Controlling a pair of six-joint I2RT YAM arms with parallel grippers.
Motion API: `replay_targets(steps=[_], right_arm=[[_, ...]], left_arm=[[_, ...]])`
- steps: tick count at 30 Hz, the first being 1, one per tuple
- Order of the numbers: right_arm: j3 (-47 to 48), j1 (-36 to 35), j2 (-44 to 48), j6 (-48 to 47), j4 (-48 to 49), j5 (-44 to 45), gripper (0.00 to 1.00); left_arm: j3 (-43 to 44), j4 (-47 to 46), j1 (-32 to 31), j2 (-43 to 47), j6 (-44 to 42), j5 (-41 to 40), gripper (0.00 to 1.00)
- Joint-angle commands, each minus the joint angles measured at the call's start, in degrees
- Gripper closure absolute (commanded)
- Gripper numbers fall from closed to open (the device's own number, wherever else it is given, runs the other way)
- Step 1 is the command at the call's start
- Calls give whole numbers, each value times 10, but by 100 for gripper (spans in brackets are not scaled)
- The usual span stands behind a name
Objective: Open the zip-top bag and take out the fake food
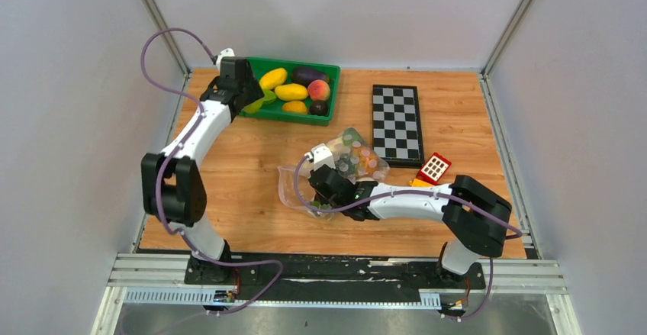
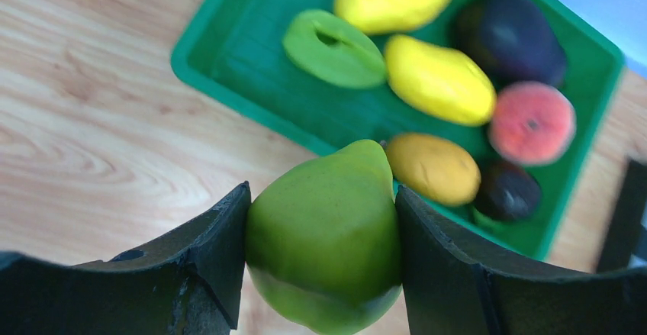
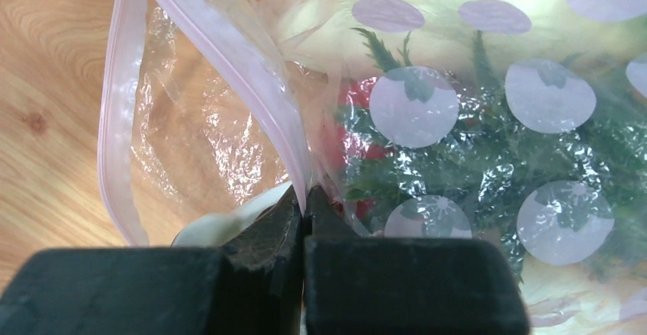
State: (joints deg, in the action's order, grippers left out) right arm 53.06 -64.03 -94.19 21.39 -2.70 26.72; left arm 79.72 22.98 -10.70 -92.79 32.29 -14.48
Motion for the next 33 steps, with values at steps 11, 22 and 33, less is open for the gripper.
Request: replay_targets(steps=[11, 22, 33], right_arm=[[-8, 2, 41, -91, 22, -51, 100], [9, -2, 37, -84, -10, -48, 100], [31, -2, 57, -75, -50, 19, 100]], left_arm=[[206, -98, 64, -270, -122, -85, 76], [189, -109, 64, -222, -148, -57, 0], [42, -46, 50, -37, -75, 78, 0]])
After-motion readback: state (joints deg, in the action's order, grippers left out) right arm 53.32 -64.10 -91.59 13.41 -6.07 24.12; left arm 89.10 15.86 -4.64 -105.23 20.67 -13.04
